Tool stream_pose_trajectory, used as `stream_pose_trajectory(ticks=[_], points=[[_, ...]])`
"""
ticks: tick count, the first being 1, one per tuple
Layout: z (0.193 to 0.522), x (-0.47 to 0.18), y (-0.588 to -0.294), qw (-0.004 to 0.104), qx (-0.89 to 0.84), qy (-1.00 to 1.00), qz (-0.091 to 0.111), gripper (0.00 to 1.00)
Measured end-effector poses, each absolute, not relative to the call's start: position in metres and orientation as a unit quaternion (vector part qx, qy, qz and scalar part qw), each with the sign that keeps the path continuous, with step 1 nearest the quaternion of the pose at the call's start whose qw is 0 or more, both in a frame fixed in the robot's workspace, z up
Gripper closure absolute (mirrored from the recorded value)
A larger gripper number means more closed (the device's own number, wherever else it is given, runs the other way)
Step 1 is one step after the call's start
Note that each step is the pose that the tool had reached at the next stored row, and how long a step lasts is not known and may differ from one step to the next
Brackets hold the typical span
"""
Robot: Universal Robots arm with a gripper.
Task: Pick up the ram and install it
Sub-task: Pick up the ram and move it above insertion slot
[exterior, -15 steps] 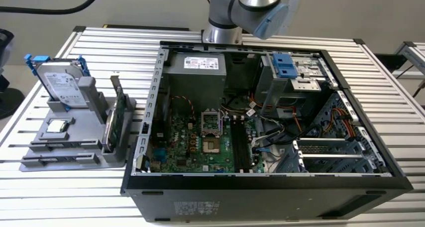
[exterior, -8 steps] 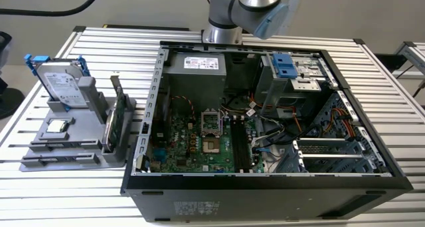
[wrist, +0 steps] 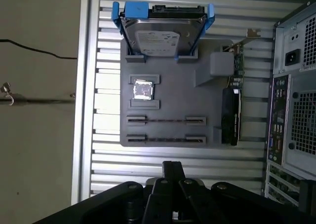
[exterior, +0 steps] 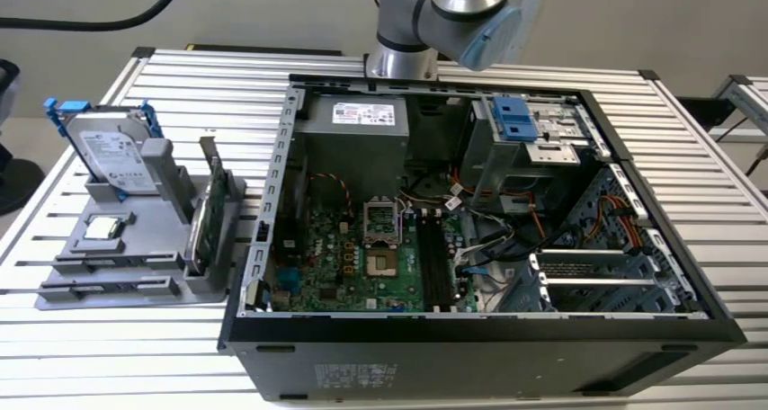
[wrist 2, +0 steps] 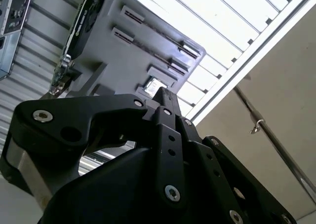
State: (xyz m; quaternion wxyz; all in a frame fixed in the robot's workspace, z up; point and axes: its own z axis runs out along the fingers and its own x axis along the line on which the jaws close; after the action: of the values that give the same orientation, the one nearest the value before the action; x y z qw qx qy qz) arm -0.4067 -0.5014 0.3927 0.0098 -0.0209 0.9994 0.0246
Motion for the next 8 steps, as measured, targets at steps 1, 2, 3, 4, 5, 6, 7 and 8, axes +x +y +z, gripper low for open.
stream_pose_trajectory(ticks=[1, 2, 3, 4, 5, 6, 7, 8], points=[[0.3925, -0.4067, -0.5005, 0.010, -0.021, 0.999, 0.025, 1.00], [0.3924, -0.4066, -0.4989, 0.010, -0.021, 0.999, 0.025, 1.00], [0.3921, -0.4067, -0.4971, 0.010, -0.021, 0.999, 0.025, 1.00], [0.3918, -0.4066, -0.4952, 0.010, -0.021, 0.999, 0.025, 1.00], [0.3916, -0.4067, -0.4934, 0.010, -0.021, 0.999, 0.024, 1.00], [0.3911, -0.4067, -0.4920, 0.010, -0.021, 0.999, 0.024, 1.00], [0.3908, -0.4066, -0.4914, 0.009, -0.021, 0.999, 0.024, 1.00], [0.3906, -0.4067, -0.4913, 0.008, -0.021, 0.999, 0.024, 1.00]])
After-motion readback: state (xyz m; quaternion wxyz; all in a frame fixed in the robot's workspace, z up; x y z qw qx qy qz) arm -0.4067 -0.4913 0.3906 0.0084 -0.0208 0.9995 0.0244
